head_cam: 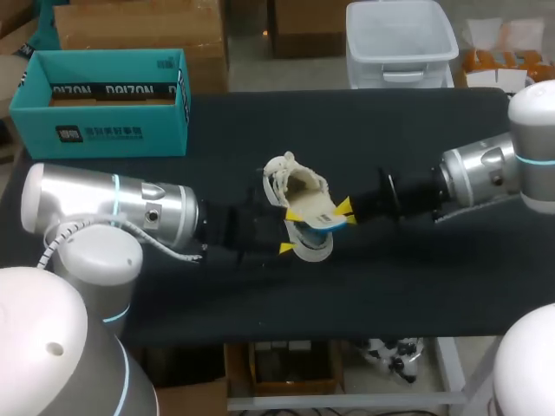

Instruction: Open the shoe tongue, take the insole out of the shoe, put the insole back into the shoe, and pack the shoe into the shoebox

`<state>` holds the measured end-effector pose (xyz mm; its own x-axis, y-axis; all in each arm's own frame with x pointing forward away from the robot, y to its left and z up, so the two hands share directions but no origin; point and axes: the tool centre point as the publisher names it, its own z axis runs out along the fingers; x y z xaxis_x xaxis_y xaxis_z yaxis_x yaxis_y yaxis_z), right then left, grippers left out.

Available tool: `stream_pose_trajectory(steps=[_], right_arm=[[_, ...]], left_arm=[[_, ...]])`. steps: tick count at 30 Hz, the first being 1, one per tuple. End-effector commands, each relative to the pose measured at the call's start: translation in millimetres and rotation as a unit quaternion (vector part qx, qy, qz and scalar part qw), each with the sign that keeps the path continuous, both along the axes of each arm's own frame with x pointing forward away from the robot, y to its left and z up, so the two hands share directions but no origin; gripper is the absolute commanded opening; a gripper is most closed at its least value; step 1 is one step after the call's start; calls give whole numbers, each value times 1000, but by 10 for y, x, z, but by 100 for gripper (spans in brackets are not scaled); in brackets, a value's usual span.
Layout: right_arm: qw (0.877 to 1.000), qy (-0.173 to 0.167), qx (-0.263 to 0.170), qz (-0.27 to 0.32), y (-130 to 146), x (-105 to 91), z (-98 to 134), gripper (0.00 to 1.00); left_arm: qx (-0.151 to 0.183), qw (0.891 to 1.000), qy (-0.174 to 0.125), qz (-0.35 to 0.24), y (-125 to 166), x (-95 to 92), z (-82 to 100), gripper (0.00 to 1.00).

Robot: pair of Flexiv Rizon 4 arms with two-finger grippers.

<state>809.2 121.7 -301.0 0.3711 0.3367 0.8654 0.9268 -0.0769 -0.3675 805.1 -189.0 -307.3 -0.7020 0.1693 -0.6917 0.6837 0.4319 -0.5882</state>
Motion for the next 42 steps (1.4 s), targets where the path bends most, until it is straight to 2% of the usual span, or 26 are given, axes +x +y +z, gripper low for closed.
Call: stream_pose_trajectory(steps=[1,14,21,23,25,27,28,32,36,38,40,42], right_arm=[[1000,5,8,-3,-73,-33,14,0],[999,10,39,4,-111,-146,74,0],[999,14,48,11,-114,-149,65,0],[999,15,50,14,-114,-154,68,0],[999,15,50,15,-117,-163,76,0],[999,15,48,16,-119,-169,84,0],[999,15,48,17,-121,-171,87,0],[999,13,48,17,-138,-170,98,0],[999,11,48,20,-136,-156,111,0],[999,12,48,21,-131,-153,116,0],[998,15,50,21,-130,-153,120,0],[998,16,51,20,-128,-156,128,0]], left_arm=[[-7,1000,-6,7,-34,-17,10,47],[2,999,-20,27,-145,76,-16,44],[-2,999,-27,47,-172,211,18,41],[-3,998,-26,49,-202,245,26,28],[-3,998,-26,50,-231,264,26,9],[-3,999,-25,49,-254,269,23,0],[-1,999,-24,47,-265,269,18,0],[8,999,-21,42,-288,261,-18,0],[9,999,-20,42,-276,260,-35,9],[10,999,-19,42,-272,265,-37,16],[9,999,-18,43,-271,270,-37,37],[8,999,-17,44,-275,279,-43,40]])
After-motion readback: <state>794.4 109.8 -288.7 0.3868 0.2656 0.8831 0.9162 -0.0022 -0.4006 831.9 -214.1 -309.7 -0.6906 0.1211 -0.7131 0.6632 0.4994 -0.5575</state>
